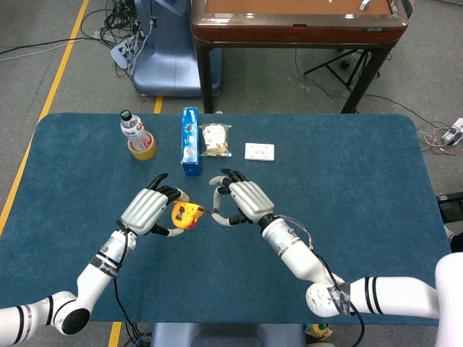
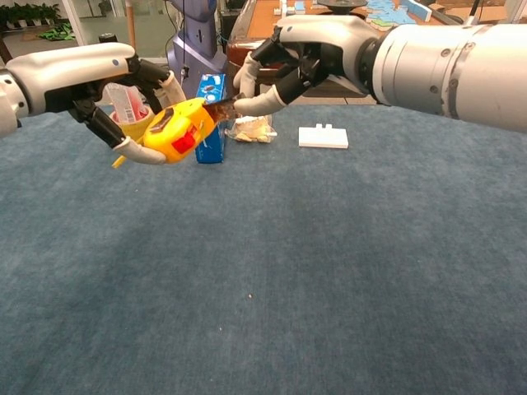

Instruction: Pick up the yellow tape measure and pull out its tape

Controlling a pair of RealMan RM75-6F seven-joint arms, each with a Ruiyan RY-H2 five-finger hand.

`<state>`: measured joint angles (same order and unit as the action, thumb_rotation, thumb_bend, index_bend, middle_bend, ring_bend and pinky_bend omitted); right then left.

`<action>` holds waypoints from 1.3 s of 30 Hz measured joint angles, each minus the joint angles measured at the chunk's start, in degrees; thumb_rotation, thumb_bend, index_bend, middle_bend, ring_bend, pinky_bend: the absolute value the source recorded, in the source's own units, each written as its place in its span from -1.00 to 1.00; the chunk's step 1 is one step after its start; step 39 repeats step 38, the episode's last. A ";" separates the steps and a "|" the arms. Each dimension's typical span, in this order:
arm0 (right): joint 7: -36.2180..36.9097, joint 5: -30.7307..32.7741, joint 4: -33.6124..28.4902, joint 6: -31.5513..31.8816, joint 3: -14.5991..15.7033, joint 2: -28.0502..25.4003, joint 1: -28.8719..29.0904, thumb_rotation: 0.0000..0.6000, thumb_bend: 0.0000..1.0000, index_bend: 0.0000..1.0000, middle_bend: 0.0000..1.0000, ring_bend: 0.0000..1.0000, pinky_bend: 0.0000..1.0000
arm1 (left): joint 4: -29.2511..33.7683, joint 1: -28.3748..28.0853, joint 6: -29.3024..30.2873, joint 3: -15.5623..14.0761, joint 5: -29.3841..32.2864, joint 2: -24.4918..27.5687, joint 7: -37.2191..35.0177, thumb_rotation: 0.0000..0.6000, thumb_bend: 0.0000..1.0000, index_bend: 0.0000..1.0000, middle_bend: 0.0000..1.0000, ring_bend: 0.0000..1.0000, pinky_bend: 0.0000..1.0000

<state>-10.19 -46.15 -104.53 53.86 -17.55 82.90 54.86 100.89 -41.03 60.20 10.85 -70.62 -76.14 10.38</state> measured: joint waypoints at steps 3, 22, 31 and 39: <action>0.34 -0.18 -0.04 0.04 -0.07 -0.13 -0.17 1.00 0.17 0.31 -0.54 -1.00 -1.00 | -0.32 0.00 -0.01 -0.13 -0.27 -0.07 0.03 1.00 -0.70 0.09 0.08 -0.39 -0.96; 4.75 -6.31 -6.65 -0.23 2.09 -10.01 -6.08 1.00 0.21 0.37 -0.49 -1.00 -1.00 | -8.50 0.71 -2.78 -3.81 -5.58 0.80 -5.27 1.00 -0.70 0.09 0.08 -0.40 -0.96; 10.37 -11.79 -10.68 -0.69 2.77 -17.02 -10.40 1.00 0.21 0.37 -0.48 -1.00 -1.00 | -15.63 1.43 -4.38 -6.73 -10.04 1.17 -12.84 1.00 -0.70 0.09 0.08 -0.40 -0.96; 14.70 -15.51 -12.70 -0.35 2.65 -21.66 -13.39 1.00 0.21 0.39 -0.47 -1.00 -1.00 | -20.82 2.46 -4.29 -8.20 -11.49 0.07 -15.05 1.00 -0.70 0.09 0.08 -0.40 -0.96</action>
